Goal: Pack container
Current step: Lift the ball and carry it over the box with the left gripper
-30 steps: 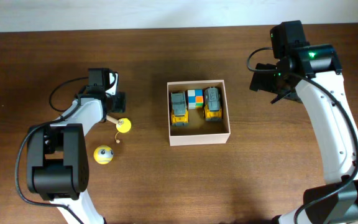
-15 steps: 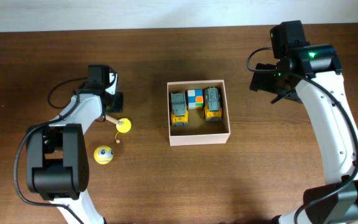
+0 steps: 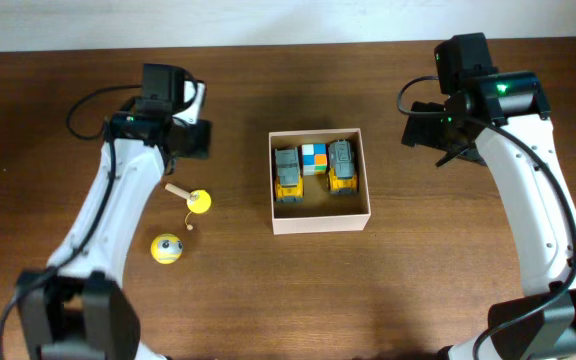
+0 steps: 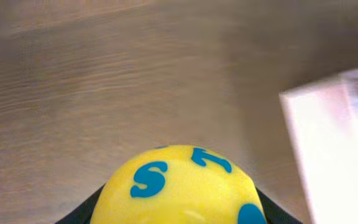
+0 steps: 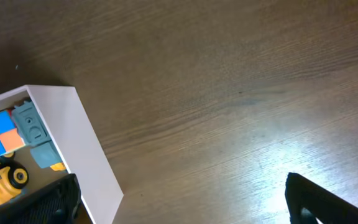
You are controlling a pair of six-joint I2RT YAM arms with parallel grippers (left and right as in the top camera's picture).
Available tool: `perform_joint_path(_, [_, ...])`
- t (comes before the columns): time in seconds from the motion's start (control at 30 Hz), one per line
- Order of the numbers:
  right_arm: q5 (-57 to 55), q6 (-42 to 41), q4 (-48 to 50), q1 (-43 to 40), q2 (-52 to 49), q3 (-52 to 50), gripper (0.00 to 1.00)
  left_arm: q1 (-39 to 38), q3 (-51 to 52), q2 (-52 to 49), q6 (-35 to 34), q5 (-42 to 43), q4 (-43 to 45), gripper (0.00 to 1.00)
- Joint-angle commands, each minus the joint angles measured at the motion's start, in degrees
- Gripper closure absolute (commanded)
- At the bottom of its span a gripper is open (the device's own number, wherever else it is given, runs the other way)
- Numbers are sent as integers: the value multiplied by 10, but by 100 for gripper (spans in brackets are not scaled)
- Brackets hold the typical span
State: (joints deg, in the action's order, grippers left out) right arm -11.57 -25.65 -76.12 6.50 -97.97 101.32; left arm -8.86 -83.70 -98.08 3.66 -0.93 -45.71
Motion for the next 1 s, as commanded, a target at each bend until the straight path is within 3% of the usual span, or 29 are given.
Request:
perform_joint_path(0.0, [-11,-1,0,-2,11,5,1,-37,-7,39,49,62,-39,61])
perform_joint_path(0.43, [-11,-1,0,-2,11,5,1,-185,-7,55,136,127,-114,69])
perform_joint_path(0.97, [-11,-1,0,-2,11,5,1,-238,3,2,154,136,-89,70])
